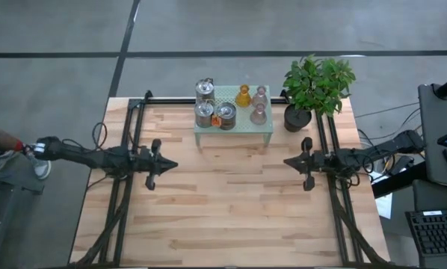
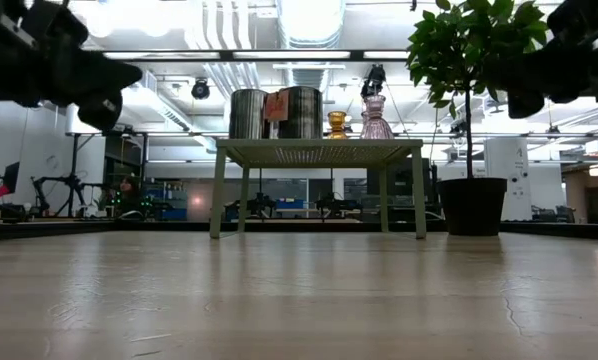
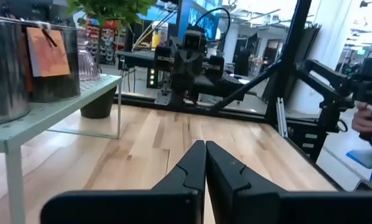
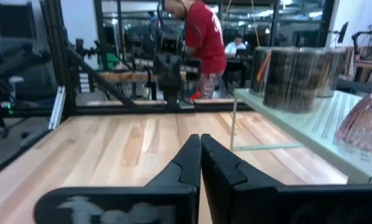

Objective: Pick & Place candle stick holders
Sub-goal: Return to Home Position

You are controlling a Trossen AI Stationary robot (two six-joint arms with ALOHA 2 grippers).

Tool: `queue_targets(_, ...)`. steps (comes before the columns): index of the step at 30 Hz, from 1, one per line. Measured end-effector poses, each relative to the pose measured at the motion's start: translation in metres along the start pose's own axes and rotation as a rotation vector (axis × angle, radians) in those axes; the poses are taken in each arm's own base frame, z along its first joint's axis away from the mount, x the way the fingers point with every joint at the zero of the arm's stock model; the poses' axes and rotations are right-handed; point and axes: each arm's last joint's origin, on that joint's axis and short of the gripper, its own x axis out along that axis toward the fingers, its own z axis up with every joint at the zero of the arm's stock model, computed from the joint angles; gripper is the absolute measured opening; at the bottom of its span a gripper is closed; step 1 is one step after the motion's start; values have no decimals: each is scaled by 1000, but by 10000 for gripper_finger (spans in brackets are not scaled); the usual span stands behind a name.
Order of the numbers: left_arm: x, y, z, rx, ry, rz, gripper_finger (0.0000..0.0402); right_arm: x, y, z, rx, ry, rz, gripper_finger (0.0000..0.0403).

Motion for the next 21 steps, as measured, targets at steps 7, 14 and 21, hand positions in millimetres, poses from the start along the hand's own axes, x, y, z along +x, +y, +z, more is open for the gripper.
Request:
queue_targets(7,-7,2,-2,2,-1,7,12,-5,-2,3,-29,-31,0,8)
queue_targets(14,-8,2,-5,41,24,10,12,-7,-3,6,-3,-60,4,8)
queue_targets(21,-8,2,-5,41,25,9,12,-9,-2,3,49,-25,52,8)
